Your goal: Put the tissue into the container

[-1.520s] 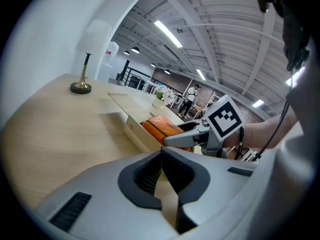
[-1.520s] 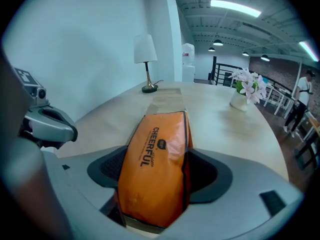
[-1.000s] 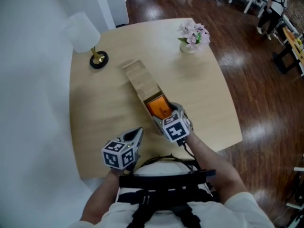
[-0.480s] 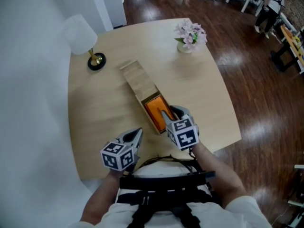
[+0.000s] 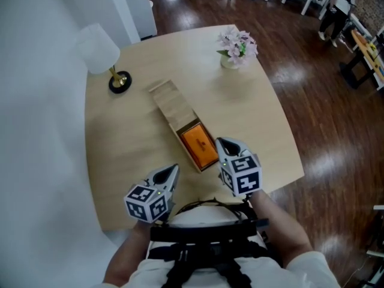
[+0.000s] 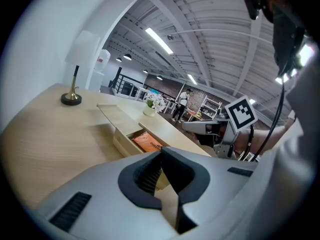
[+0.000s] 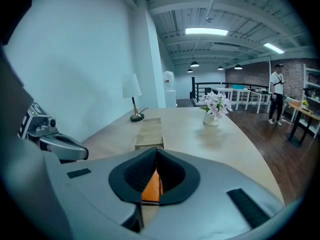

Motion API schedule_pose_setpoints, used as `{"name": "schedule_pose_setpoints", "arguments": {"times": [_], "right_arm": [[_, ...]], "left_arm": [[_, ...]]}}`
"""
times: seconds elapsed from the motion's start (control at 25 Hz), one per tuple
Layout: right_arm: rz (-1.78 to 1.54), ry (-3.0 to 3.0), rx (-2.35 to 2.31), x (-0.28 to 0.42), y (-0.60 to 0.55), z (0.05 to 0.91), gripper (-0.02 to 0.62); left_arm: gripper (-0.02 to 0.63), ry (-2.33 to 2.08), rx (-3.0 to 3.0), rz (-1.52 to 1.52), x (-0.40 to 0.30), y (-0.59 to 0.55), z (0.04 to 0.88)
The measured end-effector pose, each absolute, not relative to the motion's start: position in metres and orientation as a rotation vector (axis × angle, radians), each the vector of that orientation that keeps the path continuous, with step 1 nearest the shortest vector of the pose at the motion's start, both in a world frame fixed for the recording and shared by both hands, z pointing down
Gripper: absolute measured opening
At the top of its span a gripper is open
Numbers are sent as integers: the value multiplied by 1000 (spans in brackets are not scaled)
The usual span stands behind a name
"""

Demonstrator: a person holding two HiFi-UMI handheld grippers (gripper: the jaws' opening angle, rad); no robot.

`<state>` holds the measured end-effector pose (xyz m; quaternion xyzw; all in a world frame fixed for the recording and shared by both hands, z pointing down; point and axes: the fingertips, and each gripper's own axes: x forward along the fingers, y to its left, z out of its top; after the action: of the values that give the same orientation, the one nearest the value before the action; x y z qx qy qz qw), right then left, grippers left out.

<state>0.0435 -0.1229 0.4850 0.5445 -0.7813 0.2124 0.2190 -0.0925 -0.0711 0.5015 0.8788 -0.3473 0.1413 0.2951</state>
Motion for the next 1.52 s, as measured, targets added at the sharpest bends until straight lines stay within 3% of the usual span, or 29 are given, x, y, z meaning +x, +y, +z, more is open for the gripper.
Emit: {"name": "schedule_pose_setpoints", "arguments": {"times": [0.84,1.52], "right_arm": [[650,-2106,1669,103,-71,458,8],[561,-2124,1592,91,-54,440,2]], "left_arm": [[-5,-887,2436,391,-97,-52,470],[-6,-837,2470,389,-88,-41,466]]}}
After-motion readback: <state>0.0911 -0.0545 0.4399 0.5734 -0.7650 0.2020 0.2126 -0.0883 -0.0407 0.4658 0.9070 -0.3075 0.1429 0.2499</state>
